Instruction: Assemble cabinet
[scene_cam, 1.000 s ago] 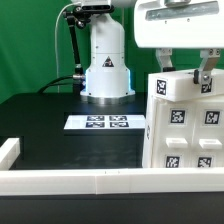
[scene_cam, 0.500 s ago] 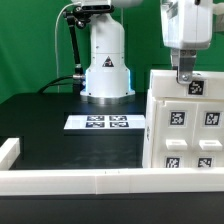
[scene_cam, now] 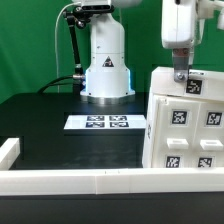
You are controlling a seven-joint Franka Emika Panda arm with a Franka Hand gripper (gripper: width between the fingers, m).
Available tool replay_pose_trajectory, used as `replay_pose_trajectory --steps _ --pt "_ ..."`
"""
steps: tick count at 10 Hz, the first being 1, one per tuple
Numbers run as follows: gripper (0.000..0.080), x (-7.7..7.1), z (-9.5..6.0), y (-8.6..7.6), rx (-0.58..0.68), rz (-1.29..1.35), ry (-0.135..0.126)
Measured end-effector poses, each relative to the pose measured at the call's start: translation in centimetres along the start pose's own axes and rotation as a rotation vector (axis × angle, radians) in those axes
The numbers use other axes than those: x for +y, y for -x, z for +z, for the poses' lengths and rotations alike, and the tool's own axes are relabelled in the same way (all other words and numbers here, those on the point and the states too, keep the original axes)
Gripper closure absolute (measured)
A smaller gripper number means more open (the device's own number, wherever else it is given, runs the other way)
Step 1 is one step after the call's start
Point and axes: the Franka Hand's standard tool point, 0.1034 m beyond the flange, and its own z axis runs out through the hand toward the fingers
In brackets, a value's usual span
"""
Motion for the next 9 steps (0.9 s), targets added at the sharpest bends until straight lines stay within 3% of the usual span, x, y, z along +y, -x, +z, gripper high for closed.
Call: replay_pose_trajectory --steps 2,3,4,6,9 --pt "0.0235 0.0 0.0 0.1 -0.018 0.014 0.005" --pt "0.0076 0.1 0.1 0.3 -0.018 -0.032 0.006" --pt "0.0016 0.1 0.1 0.3 -0.018 -0.033 0.006" --pt "0.0002 0.0 -0.1 0.3 -0.023 -0.076 0.002" --pt "0.0002 -0.3 -1.7 0.9 -0.049 -0.093 -0.017"
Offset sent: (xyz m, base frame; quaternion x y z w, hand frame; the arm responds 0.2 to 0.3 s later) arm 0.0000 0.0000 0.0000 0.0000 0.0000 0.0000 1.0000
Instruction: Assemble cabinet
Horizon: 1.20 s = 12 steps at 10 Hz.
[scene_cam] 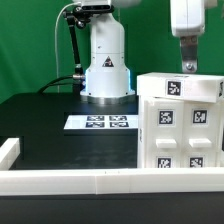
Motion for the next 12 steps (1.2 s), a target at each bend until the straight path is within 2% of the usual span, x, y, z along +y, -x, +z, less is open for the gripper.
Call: replay_pose_trajectory --steps 3,5,8,9,12 --pt "0.0002 0.13 0.35 -0.08 0.005 -0.05 0.005" --pt "0.0002 0.08 0.32 0.14 0.016 -0.405 0.033" --pt "0.0002 -0.07 0.26 0.14 0.016 -0.864 0.036" --pt "0.0002 0.04 0.25 0.5 0.016 -0.87 0.034" --pt "0.0002 -0.12 0.26 0.1 0.015 -1.182 0.039"
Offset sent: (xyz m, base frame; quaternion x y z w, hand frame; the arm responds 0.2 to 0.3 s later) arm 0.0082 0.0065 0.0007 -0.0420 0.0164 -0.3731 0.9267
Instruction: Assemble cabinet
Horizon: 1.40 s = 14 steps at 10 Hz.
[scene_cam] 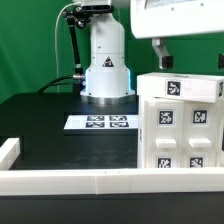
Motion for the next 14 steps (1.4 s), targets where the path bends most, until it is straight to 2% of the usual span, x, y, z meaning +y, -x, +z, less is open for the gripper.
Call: replay_pose_trajectory --steps 3,7,8,9,11,13,14 --pt "0.0002 -0.15 -0.02 0.11 0.001 -0.468 0.001" --pt "0.0002 -0.41 0.12 0.49 0.0 -0.821 0.014" --pt "0.0002 -0.08 0.1 0.19 0.003 -0.962 0.035" --pt "0.0002 0.01 0.1 0.12 0.003 -1.019 0.044" --pt "0.0002 -0.04 0.22 0.42 -0.007 -1.267 0.082" --pt "0.0002 -0.05 0.44 0.63 -0.018 -1.422 0.098" --pt "0.0002 0.15 0.42 0.45 -0.027 -1.563 0.12"
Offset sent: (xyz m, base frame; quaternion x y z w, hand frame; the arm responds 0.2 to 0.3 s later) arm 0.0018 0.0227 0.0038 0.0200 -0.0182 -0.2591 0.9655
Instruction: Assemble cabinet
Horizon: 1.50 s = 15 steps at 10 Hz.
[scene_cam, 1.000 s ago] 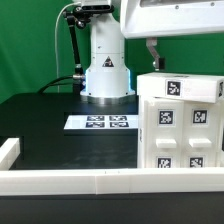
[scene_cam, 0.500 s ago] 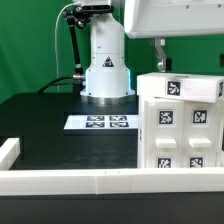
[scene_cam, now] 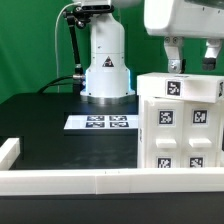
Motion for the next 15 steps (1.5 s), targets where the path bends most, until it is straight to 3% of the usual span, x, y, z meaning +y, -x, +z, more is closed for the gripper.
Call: replay_pose_trajectory --steps 8,9,10,15 --pt "0.0002 -0.7 1.5 0.8 -0.024 0.099 -0.014" --pt "0.0033 -0.8 1.5 0.8 -0.025 0.12 -0.013" --pt "0.0212 -0.7 1.5 0.8 -0.025 0.124 -0.012" --pt "0.0241 -0.3 1.5 1.2 -0.026 0.19 -0.011"
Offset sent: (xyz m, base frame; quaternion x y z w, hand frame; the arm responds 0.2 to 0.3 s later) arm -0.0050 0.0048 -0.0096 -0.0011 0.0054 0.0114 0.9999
